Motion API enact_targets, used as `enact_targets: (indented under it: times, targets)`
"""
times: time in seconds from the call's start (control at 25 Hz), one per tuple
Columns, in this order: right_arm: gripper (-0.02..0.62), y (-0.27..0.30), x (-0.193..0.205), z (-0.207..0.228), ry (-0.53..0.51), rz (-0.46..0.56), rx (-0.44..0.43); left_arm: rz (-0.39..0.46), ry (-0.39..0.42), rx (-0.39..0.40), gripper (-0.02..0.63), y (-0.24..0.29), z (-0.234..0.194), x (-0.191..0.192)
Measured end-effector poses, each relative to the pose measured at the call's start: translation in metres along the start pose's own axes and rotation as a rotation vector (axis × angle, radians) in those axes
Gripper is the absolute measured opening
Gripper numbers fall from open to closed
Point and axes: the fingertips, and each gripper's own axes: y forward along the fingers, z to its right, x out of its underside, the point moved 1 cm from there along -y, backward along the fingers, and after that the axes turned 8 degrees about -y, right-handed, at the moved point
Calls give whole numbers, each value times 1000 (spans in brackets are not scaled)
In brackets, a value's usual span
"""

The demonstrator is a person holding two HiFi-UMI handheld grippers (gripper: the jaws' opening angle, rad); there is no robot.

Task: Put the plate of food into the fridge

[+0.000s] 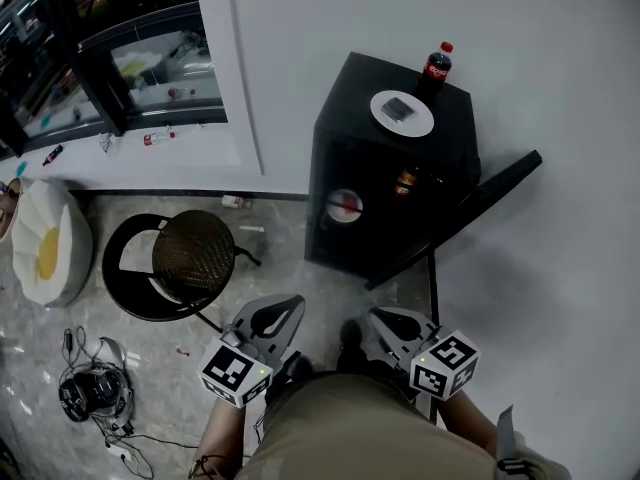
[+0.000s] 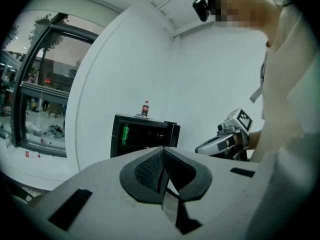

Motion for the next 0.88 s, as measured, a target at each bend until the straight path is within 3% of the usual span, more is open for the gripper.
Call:
enact_targets:
  times: [0.52,0.88]
  targets:
    - [23,8,-46,72,-242,-68,-13,-44,-12,4,12,33,0,3]
    - [23,13,-92,111,-403,-40,84,-32,11,-17,12,48,-8,-11]
